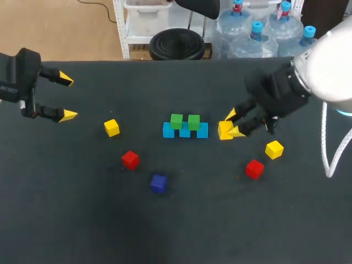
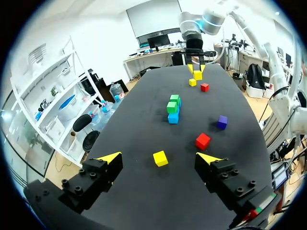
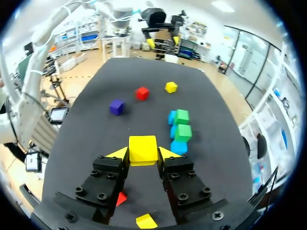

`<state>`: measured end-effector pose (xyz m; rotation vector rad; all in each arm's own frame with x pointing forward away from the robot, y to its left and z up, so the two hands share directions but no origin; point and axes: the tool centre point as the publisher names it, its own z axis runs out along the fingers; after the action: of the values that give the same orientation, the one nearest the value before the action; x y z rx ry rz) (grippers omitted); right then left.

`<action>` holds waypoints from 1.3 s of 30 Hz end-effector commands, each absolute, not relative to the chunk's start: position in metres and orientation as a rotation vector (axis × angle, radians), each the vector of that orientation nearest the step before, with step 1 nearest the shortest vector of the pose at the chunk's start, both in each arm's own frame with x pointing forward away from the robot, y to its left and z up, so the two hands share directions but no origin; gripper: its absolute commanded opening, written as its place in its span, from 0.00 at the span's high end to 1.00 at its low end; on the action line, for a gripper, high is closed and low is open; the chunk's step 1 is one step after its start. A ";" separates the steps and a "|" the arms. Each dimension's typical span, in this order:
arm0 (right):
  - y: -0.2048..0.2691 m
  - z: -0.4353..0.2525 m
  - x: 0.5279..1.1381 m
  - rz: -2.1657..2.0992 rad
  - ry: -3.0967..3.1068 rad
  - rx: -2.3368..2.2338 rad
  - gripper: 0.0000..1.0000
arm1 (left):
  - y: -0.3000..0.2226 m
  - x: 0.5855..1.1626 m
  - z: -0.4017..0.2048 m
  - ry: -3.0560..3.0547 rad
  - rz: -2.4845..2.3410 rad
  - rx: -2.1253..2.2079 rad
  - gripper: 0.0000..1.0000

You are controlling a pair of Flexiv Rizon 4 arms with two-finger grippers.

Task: Place the blue cubes, place green cubes on the blue cubes, place the yellow cubes on the green cubes, then place the red cubes on the yellow cubes, and place purple cube on the red cubes.

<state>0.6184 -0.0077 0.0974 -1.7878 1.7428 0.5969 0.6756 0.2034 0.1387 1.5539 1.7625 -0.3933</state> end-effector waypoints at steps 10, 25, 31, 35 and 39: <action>0.019 0.098 0.644 0.539 1.816 -1.631 1.00 | 0.204 0.675 0.137 1.754 -0.393 1.552 0.00; 0.058 0.080 0.679 0.529 1.813 -1.686 1.00 | 0.204 0.675 0.137 1.754 -0.393 1.552 0.00; 0.069 0.075 0.688 0.503 1.837 -1.673 1.00 | 0.204 0.675 0.137 1.754 -0.393 1.552 0.00; 0.077 0.073 0.692 0.480 1.856 -1.661 1.00 | 0.204 0.675 0.137 1.754 -0.393 1.552 0.00; 0.081 0.071 0.696 0.459 1.874 -1.646 1.00 | 0.204 0.675 0.137 1.754 -0.393 1.552 0.00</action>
<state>0.6949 0.0755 0.0732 -1.6491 1.8621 0.4806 0.6756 0.2033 0.1387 1.5538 1.7624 -0.3933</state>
